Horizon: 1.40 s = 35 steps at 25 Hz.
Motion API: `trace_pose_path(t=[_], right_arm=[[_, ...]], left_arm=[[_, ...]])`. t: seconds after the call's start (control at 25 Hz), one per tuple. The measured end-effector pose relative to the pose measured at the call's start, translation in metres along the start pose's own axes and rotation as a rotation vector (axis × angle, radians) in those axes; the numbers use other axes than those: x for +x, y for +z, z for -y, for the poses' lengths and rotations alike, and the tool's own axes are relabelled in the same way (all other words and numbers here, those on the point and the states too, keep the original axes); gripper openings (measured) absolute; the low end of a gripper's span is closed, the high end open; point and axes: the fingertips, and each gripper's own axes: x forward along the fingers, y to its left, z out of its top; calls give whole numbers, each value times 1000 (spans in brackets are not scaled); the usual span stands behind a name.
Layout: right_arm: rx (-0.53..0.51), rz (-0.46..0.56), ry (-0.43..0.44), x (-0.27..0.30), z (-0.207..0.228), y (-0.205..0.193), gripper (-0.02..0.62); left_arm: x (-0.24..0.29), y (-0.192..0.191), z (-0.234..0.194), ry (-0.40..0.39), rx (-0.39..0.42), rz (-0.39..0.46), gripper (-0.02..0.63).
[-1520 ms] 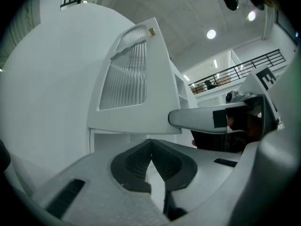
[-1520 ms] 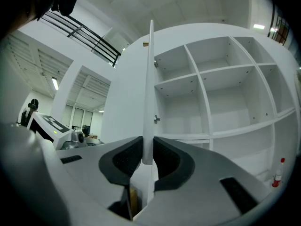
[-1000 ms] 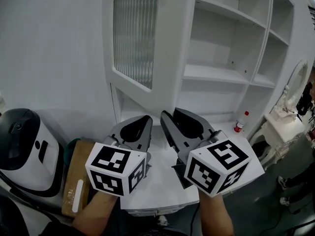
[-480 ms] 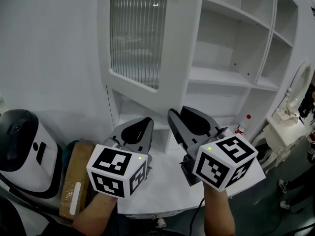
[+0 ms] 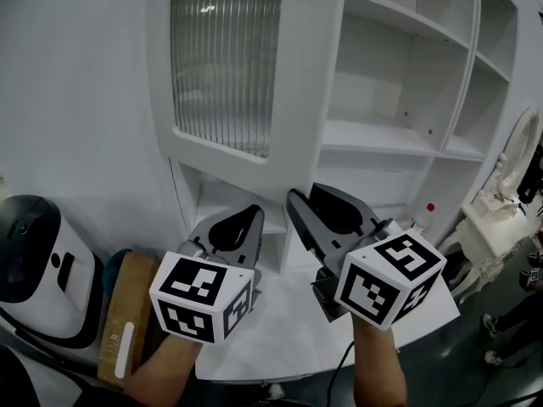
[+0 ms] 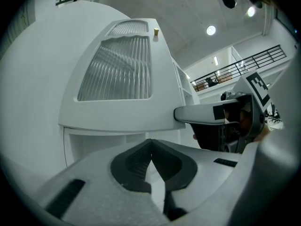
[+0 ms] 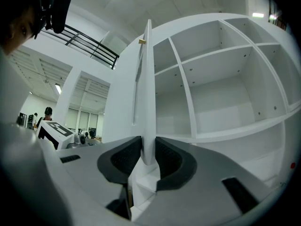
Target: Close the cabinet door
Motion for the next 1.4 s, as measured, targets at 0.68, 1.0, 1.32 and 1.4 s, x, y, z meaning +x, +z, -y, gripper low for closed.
trace_pose_path(t=[0.68, 1.0, 1.32, 1.4], right_arm=[[-3, 10, 48, 17, 41, -2, 100], [-7, 15, 47, 25, 56, -4, 104], [-1, 22, 52, 34, 69, -4, 106], [-2, 23, 46, 36, 74, -4, 107]], left_arm=[[44, -1, -1, 41, 14, 4, 12], [54, -1, -7, 74, 26, 5, 11], [67, -4, -9, 99, 30, -5, 12], [70, -4, -10, 103, 30, -8, 11]])
